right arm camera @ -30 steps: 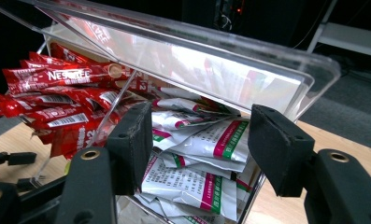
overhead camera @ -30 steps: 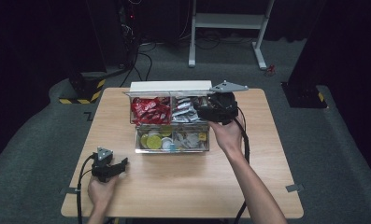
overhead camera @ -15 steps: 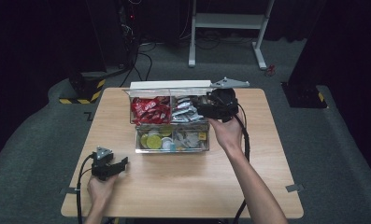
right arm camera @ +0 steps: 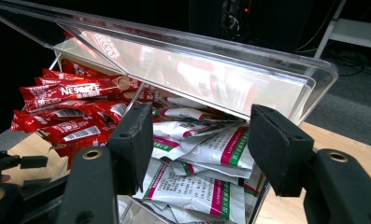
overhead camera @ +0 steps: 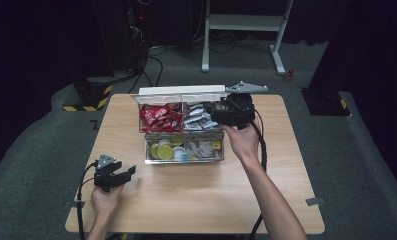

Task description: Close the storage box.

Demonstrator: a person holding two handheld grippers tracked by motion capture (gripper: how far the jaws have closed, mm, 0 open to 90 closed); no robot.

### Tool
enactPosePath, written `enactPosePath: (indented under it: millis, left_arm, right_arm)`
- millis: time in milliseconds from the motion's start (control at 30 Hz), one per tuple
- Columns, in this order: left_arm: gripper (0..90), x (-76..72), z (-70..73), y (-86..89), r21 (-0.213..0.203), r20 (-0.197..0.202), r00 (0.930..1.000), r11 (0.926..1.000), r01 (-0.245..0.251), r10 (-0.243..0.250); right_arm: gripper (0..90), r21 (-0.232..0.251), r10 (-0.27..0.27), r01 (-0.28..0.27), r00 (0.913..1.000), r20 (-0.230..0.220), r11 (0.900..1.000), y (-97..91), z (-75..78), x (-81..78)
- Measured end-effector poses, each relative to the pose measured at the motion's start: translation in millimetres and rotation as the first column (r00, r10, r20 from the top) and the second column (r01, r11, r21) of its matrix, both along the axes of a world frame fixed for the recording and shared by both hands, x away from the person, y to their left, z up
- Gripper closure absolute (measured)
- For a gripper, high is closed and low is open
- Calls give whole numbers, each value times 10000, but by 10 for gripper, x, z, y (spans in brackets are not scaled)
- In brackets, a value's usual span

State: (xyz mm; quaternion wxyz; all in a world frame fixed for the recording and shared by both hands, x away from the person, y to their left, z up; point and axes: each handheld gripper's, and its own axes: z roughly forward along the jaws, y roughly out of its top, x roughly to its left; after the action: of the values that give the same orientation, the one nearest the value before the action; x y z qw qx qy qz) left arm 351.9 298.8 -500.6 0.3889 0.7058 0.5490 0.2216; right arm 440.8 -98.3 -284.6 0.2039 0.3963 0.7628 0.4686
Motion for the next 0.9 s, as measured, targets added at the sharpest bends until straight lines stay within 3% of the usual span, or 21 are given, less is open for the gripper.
enactPosePath:
  millis: [67, 367, 400, 433, 567, 667, 900]
  left_arm:
    - [363, -25, 108, -21, -292, 251, 9995, 9994, 204, -197]
    - [391, -75, 470, -98, -663, 995, 9911, 9932, 953, -885]
    - [398, -85, 572, -120, -651, 1192, 9870, 9911, 1162, -1079]
    - [409, -85, 572, -120, -651, 1192, 9870, 9911, 1162, -1079]
    - [435, -93, 822, -170, -852, 1578, 9758, 9824, 1661, -1513]
    - [455, -85, 913, -181, -878, 1688, 9726, 9804, 1764, -1599]
    - [505, -69, 1210, -207, -1087, 2186, 9562, 9689, 2223, -1948]
  right_arm:
    - [408, 7, 25, -25, 10000, 19, 10000, -2, -1, 2]
    - [411, -8, 41, -41, 10000, 31, 10000, -6, 0, 3]
    - [411, -14, 41, -41, 10000, 3, 10000, -7, 1, 2]
    - [411, -14, 41, -41, 10000, 3, 10000, -7, 1, 2]
    - [417, -1, 46, -46, 10000, 6, 10000, -9, 1, 4]
    - [417, -22, 43, -43, 10000, 5, 10000, -9, 2, 4]
    - [424, 12, 72, -72, 10000, -31, 10000, -17, 4, 7]
